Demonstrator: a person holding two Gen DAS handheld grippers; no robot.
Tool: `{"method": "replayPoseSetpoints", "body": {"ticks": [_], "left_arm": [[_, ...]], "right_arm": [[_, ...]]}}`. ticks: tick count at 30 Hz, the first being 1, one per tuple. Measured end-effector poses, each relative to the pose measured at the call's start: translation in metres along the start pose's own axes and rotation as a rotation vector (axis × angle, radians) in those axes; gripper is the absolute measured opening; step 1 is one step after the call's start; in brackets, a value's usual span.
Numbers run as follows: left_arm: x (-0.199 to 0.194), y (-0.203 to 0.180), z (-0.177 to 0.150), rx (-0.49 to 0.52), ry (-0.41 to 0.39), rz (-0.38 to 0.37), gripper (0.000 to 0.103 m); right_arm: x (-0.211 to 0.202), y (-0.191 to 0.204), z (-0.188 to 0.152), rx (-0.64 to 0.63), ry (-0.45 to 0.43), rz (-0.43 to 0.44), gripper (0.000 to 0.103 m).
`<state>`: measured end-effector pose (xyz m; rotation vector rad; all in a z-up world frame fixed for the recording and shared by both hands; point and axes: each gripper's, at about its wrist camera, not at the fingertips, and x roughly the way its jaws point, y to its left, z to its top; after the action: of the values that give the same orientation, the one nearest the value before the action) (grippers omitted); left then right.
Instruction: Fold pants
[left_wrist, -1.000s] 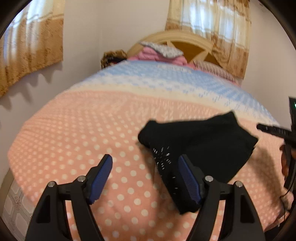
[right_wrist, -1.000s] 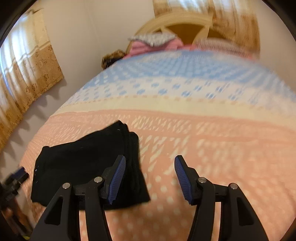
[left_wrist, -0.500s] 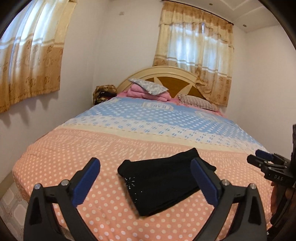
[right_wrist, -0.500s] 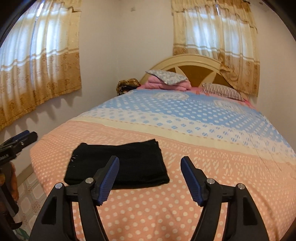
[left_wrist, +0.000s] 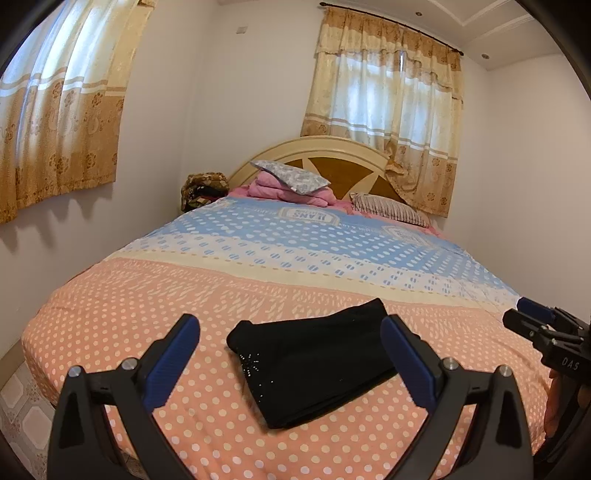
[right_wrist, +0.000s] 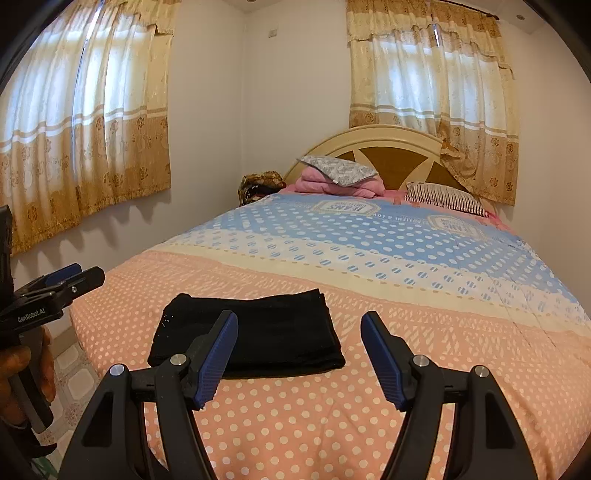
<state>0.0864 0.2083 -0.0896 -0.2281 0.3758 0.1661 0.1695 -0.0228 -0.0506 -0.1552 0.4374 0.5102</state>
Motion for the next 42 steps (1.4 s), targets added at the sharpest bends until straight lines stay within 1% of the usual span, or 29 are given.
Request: {"method": "replayPoseSetpoints", "body": {"ticks": [5, 12, 14, 21, 33, 42], "left_arm": [[-0.004, -0.007, 0.001, 0.018, -0.010, -0.004, 0.101], [-0.002, -0.012, -0.002, 0.027, 0.001, -0.005, 0.101], [-0.002, -0.012, -0.002, 0.027, 0.002, -0.002, 0.103], [-0.002, -0.013, 0.000, 0.032, 0.007, 0.017, 0.103], [-0.015, -0.023, 0.006, 0.058, -0.046, 0.039, 0.103], [-0.012, -0.021, 0.004, 0.045, -0.036, 0.056, 0.103]], "right_arm": [[-0.004, -0.002, -0.003, 0.008, 0.000, 0.002, 0.070], [-0.002, -0.005, -0.008, 0.020, 0.012, 0.006, 0.070], [-0.002, -0.005, -0.008, 0.022, 0.012, 0.007, 0.070], [-0.003, -0.003, -0.010, 0.015, 0.016, 0.008, 0.071], [-0.013, -0.001, -0.009, 0.006, -0.025, -0.002, 0.071], [-0.012, 0.008, -0.013, -0.027, -0.020, -0.002, 0.071]]}}
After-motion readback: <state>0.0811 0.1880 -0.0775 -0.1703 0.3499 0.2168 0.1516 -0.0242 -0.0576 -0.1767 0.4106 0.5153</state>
